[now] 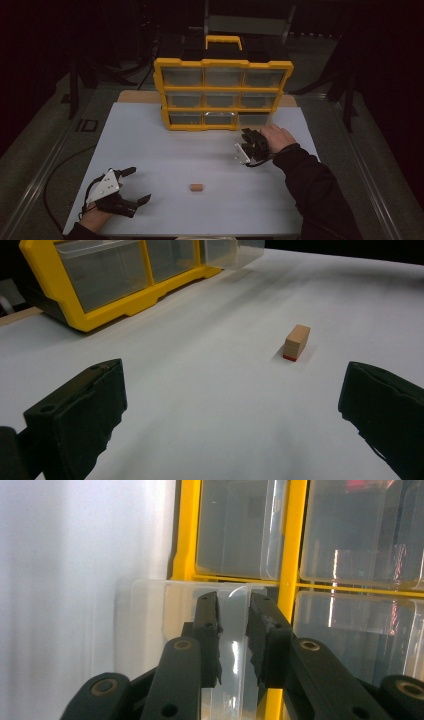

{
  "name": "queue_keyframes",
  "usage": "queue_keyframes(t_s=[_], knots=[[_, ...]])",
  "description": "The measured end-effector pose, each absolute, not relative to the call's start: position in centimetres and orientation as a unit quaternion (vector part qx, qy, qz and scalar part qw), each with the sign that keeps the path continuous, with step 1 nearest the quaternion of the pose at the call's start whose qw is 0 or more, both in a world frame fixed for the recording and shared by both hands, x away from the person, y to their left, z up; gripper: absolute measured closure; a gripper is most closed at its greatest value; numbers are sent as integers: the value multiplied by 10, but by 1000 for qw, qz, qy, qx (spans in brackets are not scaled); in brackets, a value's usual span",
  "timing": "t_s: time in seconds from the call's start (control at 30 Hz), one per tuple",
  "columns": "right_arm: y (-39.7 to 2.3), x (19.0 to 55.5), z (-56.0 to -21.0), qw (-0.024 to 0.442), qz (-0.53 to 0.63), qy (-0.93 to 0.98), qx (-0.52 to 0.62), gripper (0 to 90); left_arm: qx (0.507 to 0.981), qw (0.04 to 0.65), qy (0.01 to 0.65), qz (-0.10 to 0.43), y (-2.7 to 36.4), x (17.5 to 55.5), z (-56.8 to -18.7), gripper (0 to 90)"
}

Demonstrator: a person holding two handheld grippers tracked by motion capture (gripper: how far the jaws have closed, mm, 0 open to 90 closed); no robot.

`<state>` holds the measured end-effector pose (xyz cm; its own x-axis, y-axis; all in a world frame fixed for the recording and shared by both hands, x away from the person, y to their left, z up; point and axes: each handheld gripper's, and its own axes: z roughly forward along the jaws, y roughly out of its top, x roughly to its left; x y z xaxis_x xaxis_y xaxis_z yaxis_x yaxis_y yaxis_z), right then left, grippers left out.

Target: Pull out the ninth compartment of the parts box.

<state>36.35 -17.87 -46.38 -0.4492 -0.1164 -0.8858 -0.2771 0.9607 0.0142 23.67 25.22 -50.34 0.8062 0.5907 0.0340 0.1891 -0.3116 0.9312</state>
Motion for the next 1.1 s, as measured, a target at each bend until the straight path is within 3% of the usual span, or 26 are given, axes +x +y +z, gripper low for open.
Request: queue_keyframes(t_s=[1.1], knots=[[-177, 353, -468, 508, 94, 850, -101, 724, 787, 532, 248, 189, 252, 237, -504, 0]])
